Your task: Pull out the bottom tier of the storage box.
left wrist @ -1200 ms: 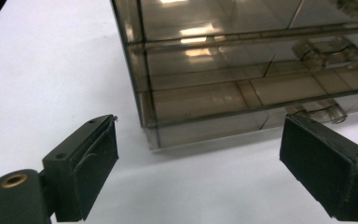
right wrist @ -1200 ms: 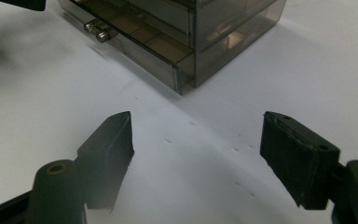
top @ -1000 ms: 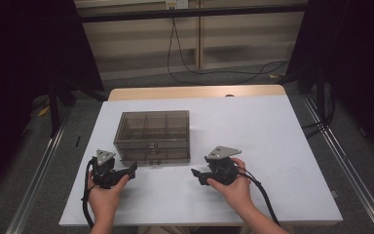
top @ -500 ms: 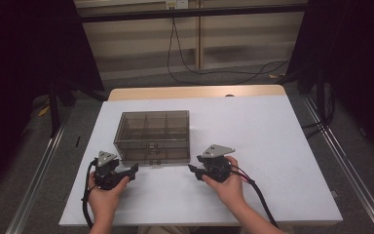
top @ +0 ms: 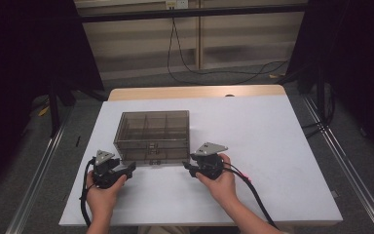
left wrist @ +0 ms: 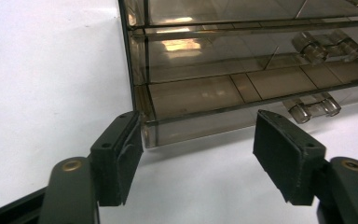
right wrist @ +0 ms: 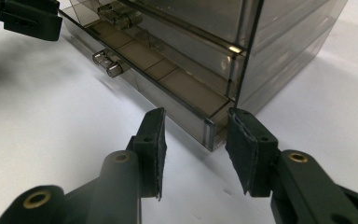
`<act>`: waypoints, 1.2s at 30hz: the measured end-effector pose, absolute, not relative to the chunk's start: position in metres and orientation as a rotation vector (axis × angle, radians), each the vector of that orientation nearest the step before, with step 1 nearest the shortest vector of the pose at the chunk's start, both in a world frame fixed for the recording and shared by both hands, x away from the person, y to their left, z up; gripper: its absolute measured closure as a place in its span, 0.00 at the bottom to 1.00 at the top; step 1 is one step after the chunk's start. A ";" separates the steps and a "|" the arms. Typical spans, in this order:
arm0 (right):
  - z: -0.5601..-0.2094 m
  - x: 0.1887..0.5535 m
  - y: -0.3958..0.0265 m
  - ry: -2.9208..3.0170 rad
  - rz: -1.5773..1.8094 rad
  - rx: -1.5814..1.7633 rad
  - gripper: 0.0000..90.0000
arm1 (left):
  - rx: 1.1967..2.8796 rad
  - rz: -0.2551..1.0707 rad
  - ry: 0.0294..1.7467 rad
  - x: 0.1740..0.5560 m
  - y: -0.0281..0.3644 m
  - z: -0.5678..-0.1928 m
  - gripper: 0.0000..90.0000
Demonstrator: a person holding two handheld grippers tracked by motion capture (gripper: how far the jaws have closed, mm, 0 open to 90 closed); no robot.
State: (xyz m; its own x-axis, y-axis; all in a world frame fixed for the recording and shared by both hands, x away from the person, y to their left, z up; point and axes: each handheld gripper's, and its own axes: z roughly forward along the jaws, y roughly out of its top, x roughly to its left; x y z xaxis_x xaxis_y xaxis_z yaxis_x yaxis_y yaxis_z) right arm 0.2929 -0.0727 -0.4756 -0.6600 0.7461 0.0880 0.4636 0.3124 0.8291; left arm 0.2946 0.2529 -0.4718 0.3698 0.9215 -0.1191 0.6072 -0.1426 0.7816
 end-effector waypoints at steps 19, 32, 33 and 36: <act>-0.475 0.299 -0.065 2.289 1.267 1.099 0.73 | 1.862 0.495 1.328 0.300 0.256 -0.472 0.44; -0.473 0.294 -0.065 2.306 1.269 1.094 0.76 | 1.895 0.524 1.333 0.299 0.259 -0.470 0.57; -0.473 0.293 -0.065 2.308 1.264 1.091 0.76 | 1.895 0.523 1.337 0.299 0.259 -0.470 0.59; -0.473 0.292 -0.065 2.317 1.260 1.070 0.76 | 1.899 0.519 1.352 0.299 0.259 -0.468 0.59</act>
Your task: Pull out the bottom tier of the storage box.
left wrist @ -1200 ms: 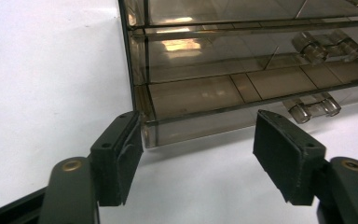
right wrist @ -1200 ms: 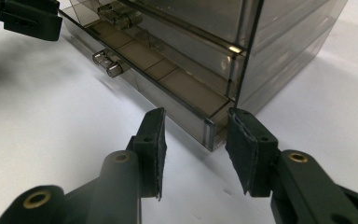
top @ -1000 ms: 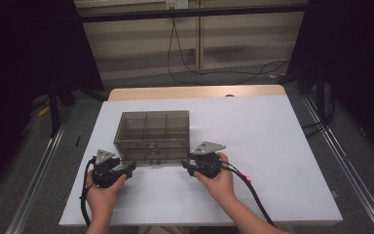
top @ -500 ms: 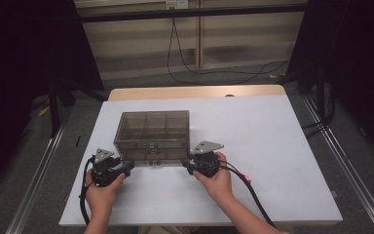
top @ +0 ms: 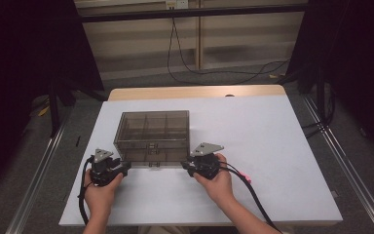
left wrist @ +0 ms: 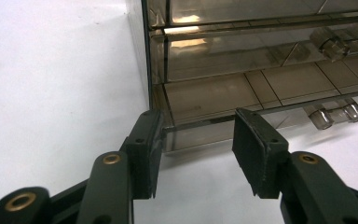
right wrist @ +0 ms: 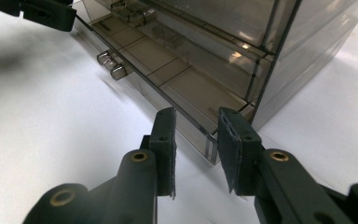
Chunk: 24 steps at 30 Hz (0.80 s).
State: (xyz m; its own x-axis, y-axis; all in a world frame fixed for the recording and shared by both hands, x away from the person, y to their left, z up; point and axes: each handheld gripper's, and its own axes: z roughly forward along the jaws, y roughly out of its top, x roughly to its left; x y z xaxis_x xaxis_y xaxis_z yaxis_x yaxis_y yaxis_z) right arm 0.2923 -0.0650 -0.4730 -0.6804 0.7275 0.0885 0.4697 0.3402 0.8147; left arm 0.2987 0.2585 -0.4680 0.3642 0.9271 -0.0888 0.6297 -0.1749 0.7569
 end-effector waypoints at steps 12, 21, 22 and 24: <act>-0.472 0.290 -0.066 2.328 1.257 1.057 0.76 | 1.908 0.516 1.346 0.296 0.260 -0.466 0.61; -0.472 0.287 -0.066 2.347 1.255 1.047 0.76 | 1.910 0.508 1.348 0.292 0.260 -0.465 0.62; -0.472 0.286 -0.066 2.350 1.253 1.046 0.77 | 1.915 0.507 1.345 0.292 0.261 -0.465 0.62; -0.472 0.285 -0.066 2.352 1.247 1.039 0.77 | 1.908 0.502 1.350 0.291 0.261 -0.465 0.62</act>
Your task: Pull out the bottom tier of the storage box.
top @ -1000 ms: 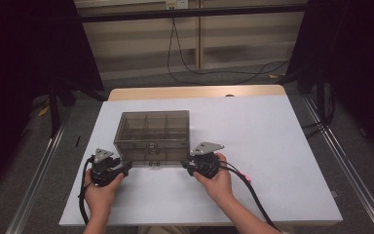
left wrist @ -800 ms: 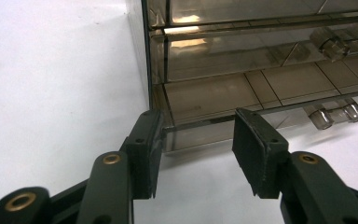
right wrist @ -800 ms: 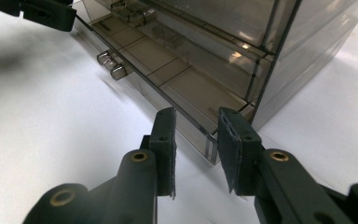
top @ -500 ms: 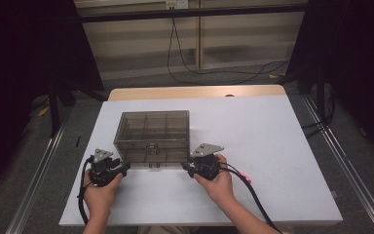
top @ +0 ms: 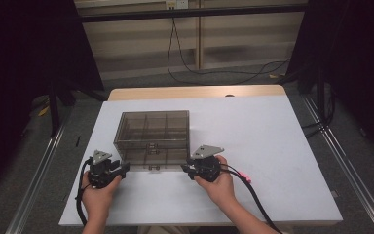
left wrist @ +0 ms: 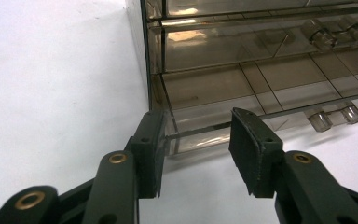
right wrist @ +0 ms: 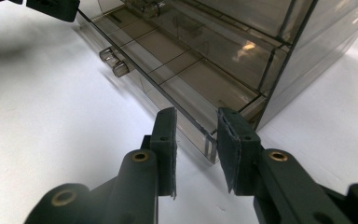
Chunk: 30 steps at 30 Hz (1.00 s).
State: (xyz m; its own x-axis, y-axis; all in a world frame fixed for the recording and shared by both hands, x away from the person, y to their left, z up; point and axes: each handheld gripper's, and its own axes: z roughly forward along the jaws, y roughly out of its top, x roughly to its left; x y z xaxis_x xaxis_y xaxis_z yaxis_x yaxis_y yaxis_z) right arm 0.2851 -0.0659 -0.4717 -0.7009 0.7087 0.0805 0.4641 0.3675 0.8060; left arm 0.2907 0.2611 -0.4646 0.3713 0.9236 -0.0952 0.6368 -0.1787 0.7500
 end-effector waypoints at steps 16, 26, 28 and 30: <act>-0.473 0.280 -0.067 2.359 1.258 1.024 0.77 | 1.907 0.488 1.342 0.285 0.263 -0.463 0.64; -0.472 0.277 -0.067 2.379 1.261 1.018 0.77 | 1.903 0.472 1.346 0.281 0.265 -0.463 0.64; -0.472 0.277 -0.067 2.379 1.260 1.012 0.77 | 1.898 0.472 1.346 0.280 0.265 -0.463 0.64; -0.472 0.276 -0.067 2.387 1.259 1.009 0.77 | 1.899 0.469 1.345 0.280 0.266 -0.463 0.64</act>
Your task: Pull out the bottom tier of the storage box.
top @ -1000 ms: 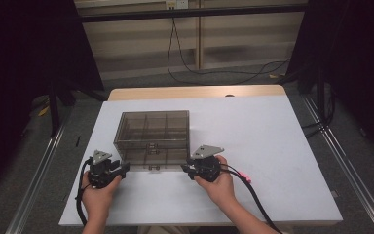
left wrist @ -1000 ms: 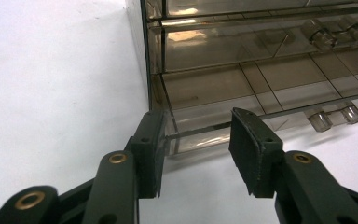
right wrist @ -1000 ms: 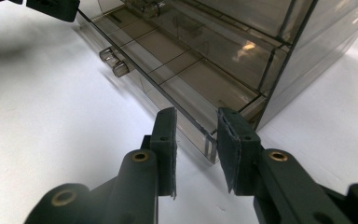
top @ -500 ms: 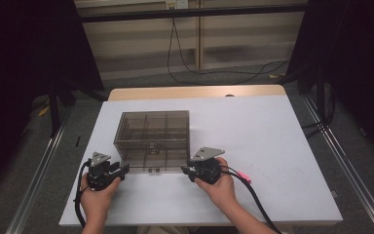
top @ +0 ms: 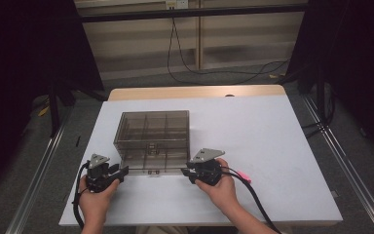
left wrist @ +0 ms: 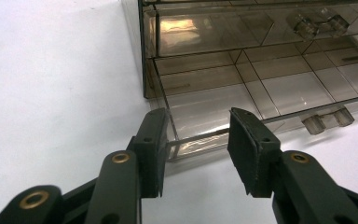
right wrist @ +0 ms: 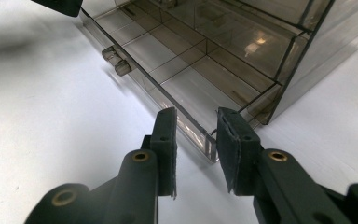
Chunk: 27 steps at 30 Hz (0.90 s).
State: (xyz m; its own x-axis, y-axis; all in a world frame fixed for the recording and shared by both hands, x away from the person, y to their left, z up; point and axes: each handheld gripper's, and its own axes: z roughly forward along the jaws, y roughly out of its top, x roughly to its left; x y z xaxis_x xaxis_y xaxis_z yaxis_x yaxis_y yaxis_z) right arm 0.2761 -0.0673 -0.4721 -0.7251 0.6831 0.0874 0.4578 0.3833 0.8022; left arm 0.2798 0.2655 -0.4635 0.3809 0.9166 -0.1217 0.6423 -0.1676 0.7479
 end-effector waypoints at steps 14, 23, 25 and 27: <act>-0.471 0.272 -0.066 2.396 1.252 1.000 0.77 | 1.904 0.457 1.345 0.276 0.267 -0.463 0.64; -0.472 0.268 -0.067 2.391 1.267 0.990 0.77 | 1.899 0.451 1.350 0.273 0.267 -0.463 0.65; -0.472 0.268 -0.067 2.392 1.269 0.993 0.77 | 1.907 0.445 1.347 0.272 0.268 -0.463 0.64; -0.472 0.268 -0.068 2.392 1.267 0.988 0.77 | 1.914 0.448 1.341 0.272 0.268 -0.463 0.65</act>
State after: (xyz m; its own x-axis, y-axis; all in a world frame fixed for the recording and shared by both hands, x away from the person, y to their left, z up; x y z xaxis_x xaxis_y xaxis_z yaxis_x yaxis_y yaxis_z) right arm 0.2678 -0.0676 -0.4724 -0.7352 0.6727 0.0834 0.4470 0.3887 0.8057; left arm 0.2719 0.2680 -0.4626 0.3916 0.9111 -0.1282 0.6514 -0.1762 0.7380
